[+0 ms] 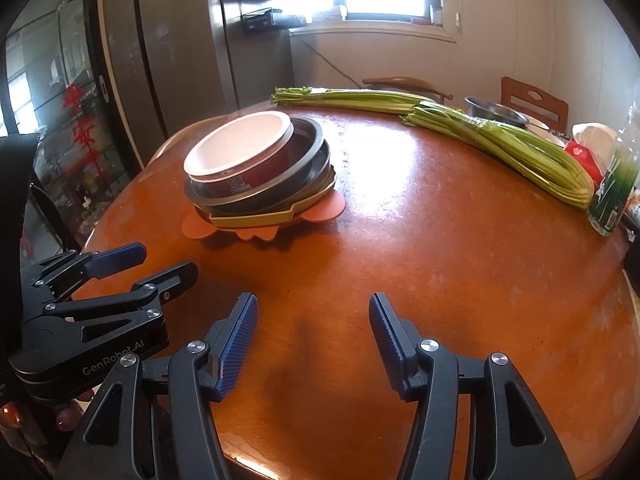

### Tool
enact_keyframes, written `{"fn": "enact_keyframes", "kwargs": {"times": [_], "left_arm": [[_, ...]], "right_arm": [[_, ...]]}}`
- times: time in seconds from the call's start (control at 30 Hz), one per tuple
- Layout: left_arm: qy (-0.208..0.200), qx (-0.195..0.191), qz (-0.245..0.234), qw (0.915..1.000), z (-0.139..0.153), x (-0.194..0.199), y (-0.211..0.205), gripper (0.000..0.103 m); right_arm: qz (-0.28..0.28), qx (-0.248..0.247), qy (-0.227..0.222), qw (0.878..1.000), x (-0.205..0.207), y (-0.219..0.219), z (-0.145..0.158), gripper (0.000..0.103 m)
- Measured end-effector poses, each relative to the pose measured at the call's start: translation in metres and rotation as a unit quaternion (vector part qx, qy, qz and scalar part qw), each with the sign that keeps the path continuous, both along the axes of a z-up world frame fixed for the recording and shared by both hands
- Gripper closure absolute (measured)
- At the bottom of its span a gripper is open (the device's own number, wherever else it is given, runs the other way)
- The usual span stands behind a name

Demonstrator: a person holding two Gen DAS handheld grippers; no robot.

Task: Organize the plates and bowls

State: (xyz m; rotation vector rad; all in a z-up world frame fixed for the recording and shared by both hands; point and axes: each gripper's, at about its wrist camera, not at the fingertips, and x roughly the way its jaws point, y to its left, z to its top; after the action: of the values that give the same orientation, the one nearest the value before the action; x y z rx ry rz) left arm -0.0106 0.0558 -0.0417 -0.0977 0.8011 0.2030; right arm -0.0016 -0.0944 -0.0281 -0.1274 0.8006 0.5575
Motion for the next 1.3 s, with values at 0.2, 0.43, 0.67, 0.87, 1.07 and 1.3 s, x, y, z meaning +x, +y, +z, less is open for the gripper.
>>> {"fn": "enact_keyframes", "kwargs": {"times": [0.2, 0.43, 0.67, 0.87, 1.07, 1.3], "left_arm": [[0.003, 0.001, -0.002, 1.0000, -0.0024, 0.0016, 0.0002, 0.044], [0.003, -0.001, 0.000, 1.0000, -0.0035, 0.0029, -0.0008, 0.044], [0.007, 0.001, -0.001, 1.0000, -0.0054, 0.0038, -0.0036, 0.044], [0.010, 0.003, -0.002, 0.9999, -0.0058, 0.0046, -0.0051, 0.044], [0.010, 0.002, -0.002, 0.9999, -0.0068, 0.0047, -0.0044, 0.044], [0.016, 0.001, -0.005, 0.9999, -0.0093, 0.0085, -0.0027, 0.044]], "right_arm": [[-0.002, 0.001, 0.001, 1.000, 0.0013, -0.0018, -0.0010, 0.043], [-0.003, -0.002, 0.003, 1.000, 0.0020, -0.0037, -0.0024, 0.043], [-0.004, -0.004, 0.005, 1.000, 0.0026, -0.0032, -0.0042, 0.043], [-0.005, -0.006, 0.005, 1.000, 0.0018, -0.0032, -0.0044, 0.043], [-0.006, -0.006, 0.005, 1.000, 0.0022, -0.0035, -0.0044, 0.043], [-0.008, -0.009, 0.006, 1.000, 0.0060, -0.0030, -0.0056, 0.043]]}}
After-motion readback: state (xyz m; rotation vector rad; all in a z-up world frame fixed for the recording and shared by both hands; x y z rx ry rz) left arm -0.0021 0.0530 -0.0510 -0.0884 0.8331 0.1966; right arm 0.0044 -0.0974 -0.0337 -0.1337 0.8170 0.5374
